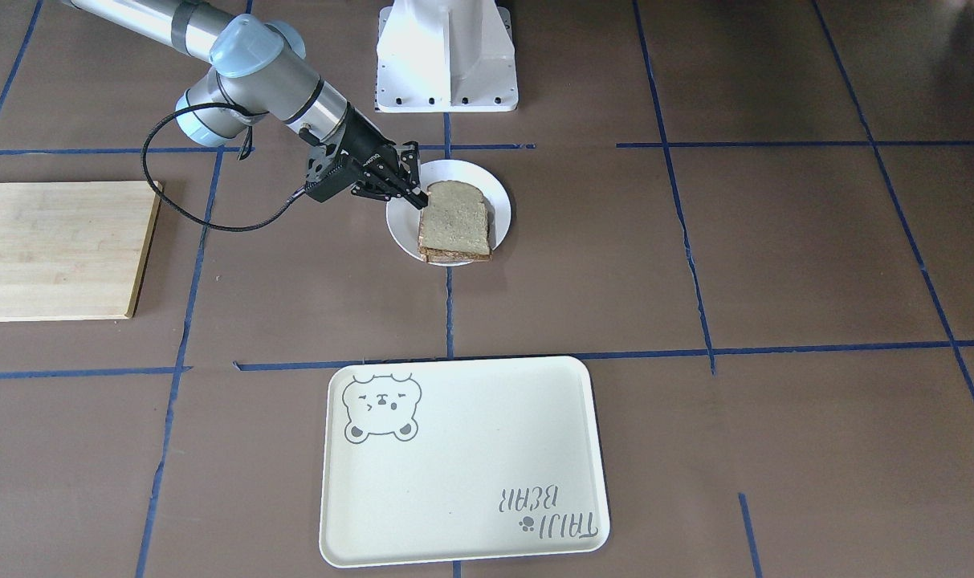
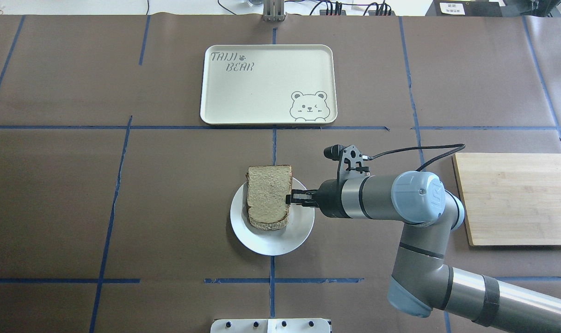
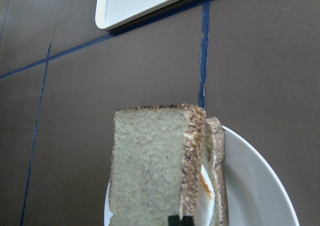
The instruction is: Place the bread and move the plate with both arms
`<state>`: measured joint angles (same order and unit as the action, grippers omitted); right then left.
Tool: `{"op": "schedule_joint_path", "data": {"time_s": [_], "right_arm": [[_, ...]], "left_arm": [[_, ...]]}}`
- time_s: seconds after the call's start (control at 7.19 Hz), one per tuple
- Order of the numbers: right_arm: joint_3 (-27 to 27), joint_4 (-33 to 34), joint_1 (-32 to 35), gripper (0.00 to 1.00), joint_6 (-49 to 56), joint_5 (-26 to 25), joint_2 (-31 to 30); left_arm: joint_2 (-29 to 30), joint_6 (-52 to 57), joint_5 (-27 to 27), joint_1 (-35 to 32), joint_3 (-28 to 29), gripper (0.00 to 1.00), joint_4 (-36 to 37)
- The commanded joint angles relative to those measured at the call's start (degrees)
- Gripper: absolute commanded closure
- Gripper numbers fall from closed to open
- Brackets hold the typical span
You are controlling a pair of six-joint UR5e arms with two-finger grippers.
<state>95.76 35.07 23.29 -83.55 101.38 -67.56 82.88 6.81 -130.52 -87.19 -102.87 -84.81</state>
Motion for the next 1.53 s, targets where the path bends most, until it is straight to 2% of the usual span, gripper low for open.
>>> {"op": "schedule_joint_path", "data": {"time_s": [0.0, 0.14, 0.28, 0.56, 0.83, 0.97, 1.11, 1.39], "right_arm": [[0.2, 2.4, 1.0, 0.00, 0.1, 0.9, 0.2], [2.1, 9.9, 2.9, 0.00, 0.2, 3.2, 1.0], [3.6, 17.8, 6.2, 0.00, 3.6, 8.2, 2.4], [5.1, 32.6, 12.8, 0.00, 13.7, 14.0, 2.8], [5.7, 46.7, 23.9, 0.00, 29.8, 23.1, 2.0], [6.9, 53.2, 29.6, 0.00, 41.7, 25.2, 0.8], [8.6, 57.4, 33.3, 0.00, 53.3, 25.6, -3.3], [10.8, 59.4, 42.0, 0.00, 71.2, 27.7, -11.8]], "left_arm": [[0.0, 0.0, 0.0, 0.0, 0.0, 0.00, 0.0], [0.0, 0.0, 0.2, 0.0, -0.1, 0.00, -0.1], [0.0, 0.0, 0.3, 0.0, -0.2, 0.00, -0.1], [0.1, -0.1, 0.6, 0.2, -0.8, 0.00, 0.0], [2.4, -0.6, 0.5, 0.4, -0.5, 0.00, 0.2], [4.3, -0.7, 0.4, 0.4, 0.0, 0.00, 0.2], [6.0, -0.6, 0.4, 0.4, 0.6, 0.00, -1.5], [7.8, -0.7, 0.4, 0.6, 1.5, 0.00, -4.2]]}}
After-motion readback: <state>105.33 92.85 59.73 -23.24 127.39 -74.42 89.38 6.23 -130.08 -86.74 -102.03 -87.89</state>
